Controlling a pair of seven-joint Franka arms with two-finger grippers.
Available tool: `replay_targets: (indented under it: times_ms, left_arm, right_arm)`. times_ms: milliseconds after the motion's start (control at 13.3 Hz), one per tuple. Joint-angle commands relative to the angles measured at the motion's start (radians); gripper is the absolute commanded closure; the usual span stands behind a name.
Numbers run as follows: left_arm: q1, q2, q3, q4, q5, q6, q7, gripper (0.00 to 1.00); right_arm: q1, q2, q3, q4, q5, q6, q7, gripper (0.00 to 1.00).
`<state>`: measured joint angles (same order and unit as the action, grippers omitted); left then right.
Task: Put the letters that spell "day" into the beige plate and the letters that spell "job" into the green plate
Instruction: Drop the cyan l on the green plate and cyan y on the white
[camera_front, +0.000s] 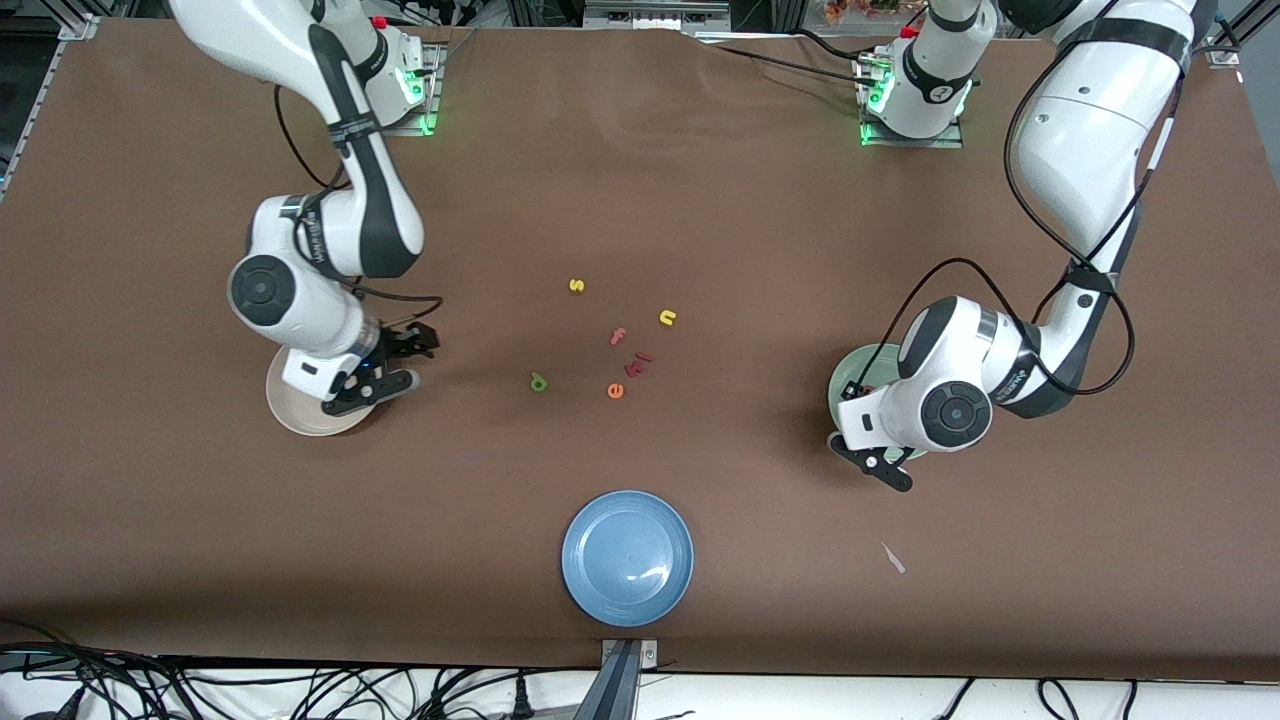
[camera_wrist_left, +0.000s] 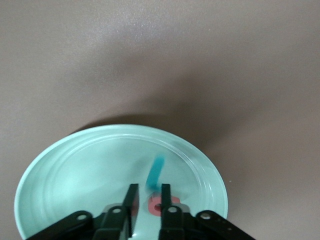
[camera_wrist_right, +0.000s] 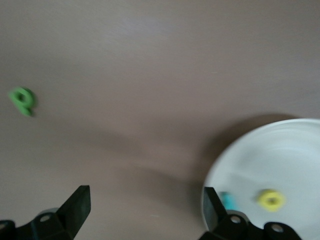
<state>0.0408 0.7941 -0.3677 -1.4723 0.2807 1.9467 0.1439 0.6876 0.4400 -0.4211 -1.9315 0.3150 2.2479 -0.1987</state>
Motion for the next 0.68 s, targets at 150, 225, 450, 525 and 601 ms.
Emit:
replay_targets:
  times_ms: [150, 225, 450, 525, 601]
  left_arm:
    - [0.017, -0.077, -0.010, 0.007, 0.020, -0.055, 0.009, 0.00]
    - [0.010, -0.132, -0.016, 0.010, 0.017, -0.115, 0.008, 0.00]
    - [0.020, -0.254, -0.017, 0.038, 0.015, -0.182, 0.005, 0.00]
    - [0.025, -0.277, -0.017, 0.062, 0.014, -0.211, 0.005, 0.00]
    - [0.025, -0.291, -0.014, 0.105, 0.014, -0.256, 0.005, 0.00]
  right_arm:
    - [0.101, 0.109, 0.015, 0.078, 0.101, 0.096, 0.292, 0.00]
    - [0.128, 0.147, 0.015, 0.120, 0.099, 0.096, 0.352, 0.00]
    - [0.158, 0.213, 0.016, 0.187, 0.101, 0.104, 0.464, 0.00]
    - [0.158, 0.226, 0.025, 0.209, 0.101, 0.102, 0.452, 0.00]
    - [0.158, 0.239, 0.039, 0.230, 0.102, 0.102, 0.453, 0.00]
